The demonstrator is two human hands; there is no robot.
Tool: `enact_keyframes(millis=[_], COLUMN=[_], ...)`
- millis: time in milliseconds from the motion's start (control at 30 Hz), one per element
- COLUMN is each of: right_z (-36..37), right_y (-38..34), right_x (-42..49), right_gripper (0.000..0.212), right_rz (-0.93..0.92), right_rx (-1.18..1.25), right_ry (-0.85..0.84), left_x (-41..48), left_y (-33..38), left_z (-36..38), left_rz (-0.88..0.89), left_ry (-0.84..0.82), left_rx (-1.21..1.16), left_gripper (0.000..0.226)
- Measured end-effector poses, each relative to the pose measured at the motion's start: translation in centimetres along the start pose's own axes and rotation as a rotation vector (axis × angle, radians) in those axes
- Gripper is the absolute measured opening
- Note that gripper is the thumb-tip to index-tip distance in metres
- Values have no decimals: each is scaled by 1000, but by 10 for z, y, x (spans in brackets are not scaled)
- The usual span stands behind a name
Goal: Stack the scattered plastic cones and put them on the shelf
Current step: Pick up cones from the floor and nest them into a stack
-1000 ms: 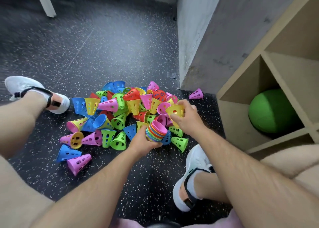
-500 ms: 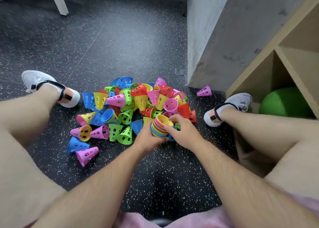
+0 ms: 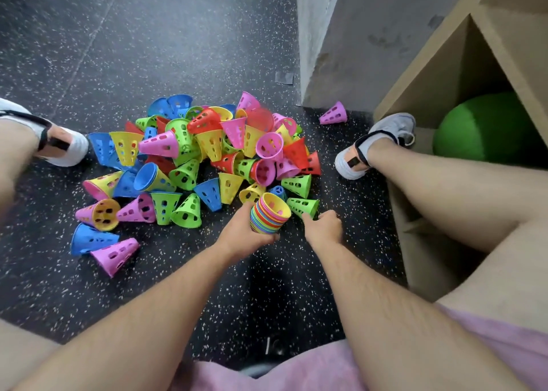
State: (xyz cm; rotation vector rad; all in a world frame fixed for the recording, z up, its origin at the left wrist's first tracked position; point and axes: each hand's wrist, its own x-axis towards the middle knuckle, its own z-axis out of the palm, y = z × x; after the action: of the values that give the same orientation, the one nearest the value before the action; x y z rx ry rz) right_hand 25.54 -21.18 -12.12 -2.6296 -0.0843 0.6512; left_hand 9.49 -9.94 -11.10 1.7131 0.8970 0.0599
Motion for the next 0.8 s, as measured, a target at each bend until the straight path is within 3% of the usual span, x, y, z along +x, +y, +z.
enact_keyframes(millis=[133, 267, 367, 500, 600, 800], right_z=[6, 8, 0, -20, -27, -7], right_y=[-6, -6, -6, -15, -28, -42], right_x=[7, 8, 2, -16, -27, -45], right_gripper=[11, 9, 18, 23, 25, 29], right_rz=[-18, -35, -81, -305, -524, -870], right_rx=[18, -2, 70, 281, 307, 94], right_ry=[-39, -39, 70, 188, 116, -86], left_x=[-1, -3, -3, -3, -4, -7], left_y=[-3, -5, -6, -9, -10, -20], left_z=[1, -2, -5, -9, -13, -23], left_rz=[-1, -9, -23, -53, -65, -84], left_ry=[0, -1, 7, 30, 57, 103], left_rx=[5, -6, -15, -22, -31, -44], left_gripper=[67, 70, 75, 74, 69, 72])
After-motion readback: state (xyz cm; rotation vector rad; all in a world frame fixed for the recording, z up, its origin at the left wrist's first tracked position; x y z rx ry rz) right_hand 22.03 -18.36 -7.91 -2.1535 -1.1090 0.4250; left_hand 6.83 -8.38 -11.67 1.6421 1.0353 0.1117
